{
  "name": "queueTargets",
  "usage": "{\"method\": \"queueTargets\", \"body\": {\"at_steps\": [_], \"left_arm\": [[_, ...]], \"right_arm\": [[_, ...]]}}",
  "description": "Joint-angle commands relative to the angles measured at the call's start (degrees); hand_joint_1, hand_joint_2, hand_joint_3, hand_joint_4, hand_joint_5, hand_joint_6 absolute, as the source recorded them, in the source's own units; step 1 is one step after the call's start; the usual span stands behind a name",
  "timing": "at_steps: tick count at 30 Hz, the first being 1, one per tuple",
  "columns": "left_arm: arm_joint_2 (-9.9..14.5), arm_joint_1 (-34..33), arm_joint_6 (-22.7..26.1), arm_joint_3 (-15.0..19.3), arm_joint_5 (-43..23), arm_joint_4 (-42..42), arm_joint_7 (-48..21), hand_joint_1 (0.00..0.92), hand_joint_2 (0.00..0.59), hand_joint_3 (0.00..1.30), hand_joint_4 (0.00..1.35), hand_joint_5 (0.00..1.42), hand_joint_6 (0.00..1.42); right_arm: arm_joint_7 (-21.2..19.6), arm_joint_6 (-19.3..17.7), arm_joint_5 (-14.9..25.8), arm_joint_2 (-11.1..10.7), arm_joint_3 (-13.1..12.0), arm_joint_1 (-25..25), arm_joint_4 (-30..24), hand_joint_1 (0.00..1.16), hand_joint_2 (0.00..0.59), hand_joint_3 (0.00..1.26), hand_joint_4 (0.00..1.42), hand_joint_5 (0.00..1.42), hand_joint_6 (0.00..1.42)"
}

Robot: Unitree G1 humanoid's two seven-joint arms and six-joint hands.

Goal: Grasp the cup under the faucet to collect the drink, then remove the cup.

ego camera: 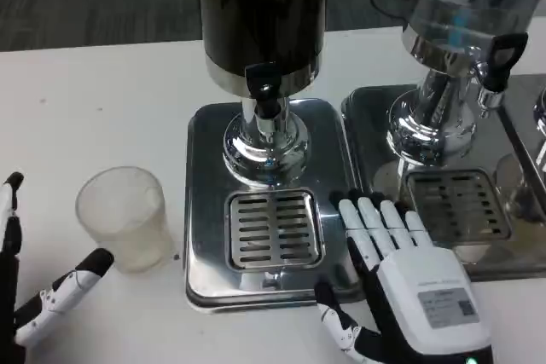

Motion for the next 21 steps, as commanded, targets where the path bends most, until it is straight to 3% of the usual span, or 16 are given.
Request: {"method": "queueTargets", "body": {"at_steps": [1, 6, 15, 21], "left_arm": [[0.9, -4.5, -4.3, -1.6, 0.1, 8.0, 0.2, 0.000, 0.000, 0.00, 0.00, 0.00, 0.00], [0.9, -10.1, -5.9, -3.9, 1.9, 15.8, 1.9, 0.002, 0.000, 0.00, 0.00, 0.00, 0.00], [1.1, -15.5, -5.7, -6.9, 3.1, 20.6, 3.2, 0.084, 0.001, 0.00, 0.00, 0.03, 0.00], [1.3, -17.9, -6.2, -8.1, 2.7, 23.0, 2.6, 0.140, 0.006, 0.00, 0.00, 0.16, 0.15]], "right_arm": [[-0.6, 0.8, 0.2, 0.8, 0.0, 0.2, 0.4, 0.34, 0.442, 0.00, 0.00, 0.00, 0.00], [-0.5, 0.9, 0.1, 0.8, 0.2, -0.2, 0.5, 0.34, 0.438, 0.00, 0.00, 0.00, 0.01], [-0.6, 0.8, 0.2, 1.1, 0.2, -0.7, 0.9, 0.34, 0.436, 0.02, 0.00, 0.00, 0.03], [-0.5, 0.8, 0.3, 1.3, 0.1, -0.8, 1.0, 0.34, 0.436, 0.03, 0.00, 0.00, 0.04]]}}
